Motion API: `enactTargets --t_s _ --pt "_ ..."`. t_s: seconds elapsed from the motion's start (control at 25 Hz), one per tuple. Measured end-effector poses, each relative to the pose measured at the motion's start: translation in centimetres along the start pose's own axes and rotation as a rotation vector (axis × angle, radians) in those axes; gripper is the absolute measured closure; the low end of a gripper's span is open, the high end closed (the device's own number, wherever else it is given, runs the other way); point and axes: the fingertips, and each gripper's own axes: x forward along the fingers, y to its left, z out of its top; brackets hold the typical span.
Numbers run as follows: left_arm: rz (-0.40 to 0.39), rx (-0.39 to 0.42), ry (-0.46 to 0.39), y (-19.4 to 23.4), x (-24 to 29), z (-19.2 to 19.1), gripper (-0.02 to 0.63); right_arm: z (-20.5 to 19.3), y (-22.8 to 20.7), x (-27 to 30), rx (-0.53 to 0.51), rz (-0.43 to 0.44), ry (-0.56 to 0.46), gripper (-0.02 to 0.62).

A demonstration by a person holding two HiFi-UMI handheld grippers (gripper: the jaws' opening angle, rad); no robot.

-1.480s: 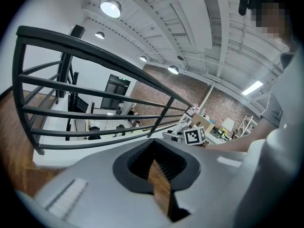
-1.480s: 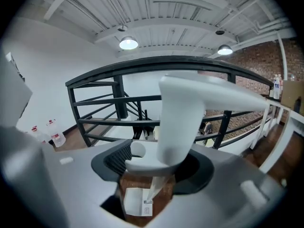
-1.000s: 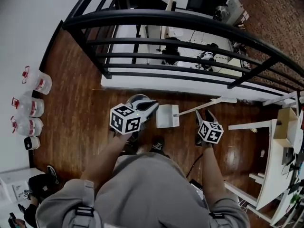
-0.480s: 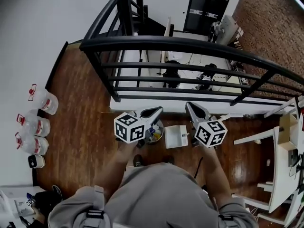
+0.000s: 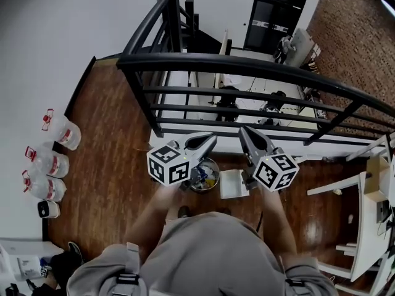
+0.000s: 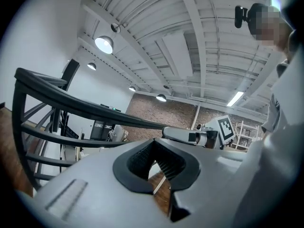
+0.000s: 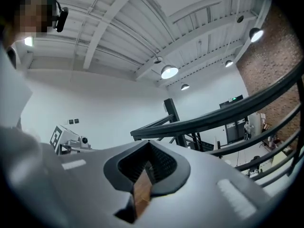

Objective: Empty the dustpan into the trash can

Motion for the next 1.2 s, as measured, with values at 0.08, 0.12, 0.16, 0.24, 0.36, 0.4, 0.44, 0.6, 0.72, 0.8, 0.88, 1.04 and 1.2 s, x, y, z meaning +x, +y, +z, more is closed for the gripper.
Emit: enactTargets --t_s 0.08,0.12,0.16,0.24,0.36,0.4,0.44,0.6,0.72,0.8,0.88,1.04,1.2 --pt "0.004 0.004 0.0 0.2 -0.2 0.2 0.601 0.1 0.5 0.4 -0.006 0.006 0.002 0.595" --pt "0.007 0.004 0.001 0.4 -0.4 0.2 0.601 0.1 0.6 0.6 -0.009 0.007 0.008 0.595" --pt "0.01 0.003 0.003 0.6 -0.5 0.1 0.601 -0.1 0.7 0.8 -0.012 0.007 0.016 0.595" --pt "0.015 0.002 0.009 0.8 -0.7 -0.1 0.601 -0.5 0.8 0.9 -0.014 0.005 0.029 0.595" --pt "0.02 0.001 0.01 1.0 -0.8 -0.3 0.601 -0.8 0.9 0.8 -0.018 0.002 0.039 0.595" --pt "0.021 0.001 0.009 1.0 -0.9 -0.3 0.601 -0.9 1.0 0.9 -0.02 0.004 0.042 0.595" --pt "0.022 0.001 0.009 1.0 -0.9 -0.3 0.601 -1.0 1.0 0.9 -0.021 0.005 0.045 0.595" --pt "0.019 -0.001 0.014 0.9 -0.6 -0.4 0.601 -1.2 1.0 0.7 -0.02 0.012 0.052 0.595" --pt "0.016 -0.009 0.021 0.7 -0.4 -0.8 0.601 -1.3 1.0 0.6 -0.017 0.015 0.056 0.595" --pt "0.013 -0.012 0.028 0.6 -0.4 -1.2 0.601 -1.5 1.0 0.5 -0.014 0.017 0.058 0.595" --pt "0.011 -0.011 0.031 0.4 -0.2 -1.3 0.601 -1.5 0.9 0.4 -0.013 0.019 0.058 0.595" --pt "0.011 -0.01 0.033 0.2 -0.2 -1.3 0.601 -1.5 1.0 0.3 -0.013 0.022 0.058 0.595" --pt "0.013 -0.009 0.033 0.2 -0.1 -1.3 0.601 -1.5 0.9 0.2 -0.013 0.025 0.06 0.595"
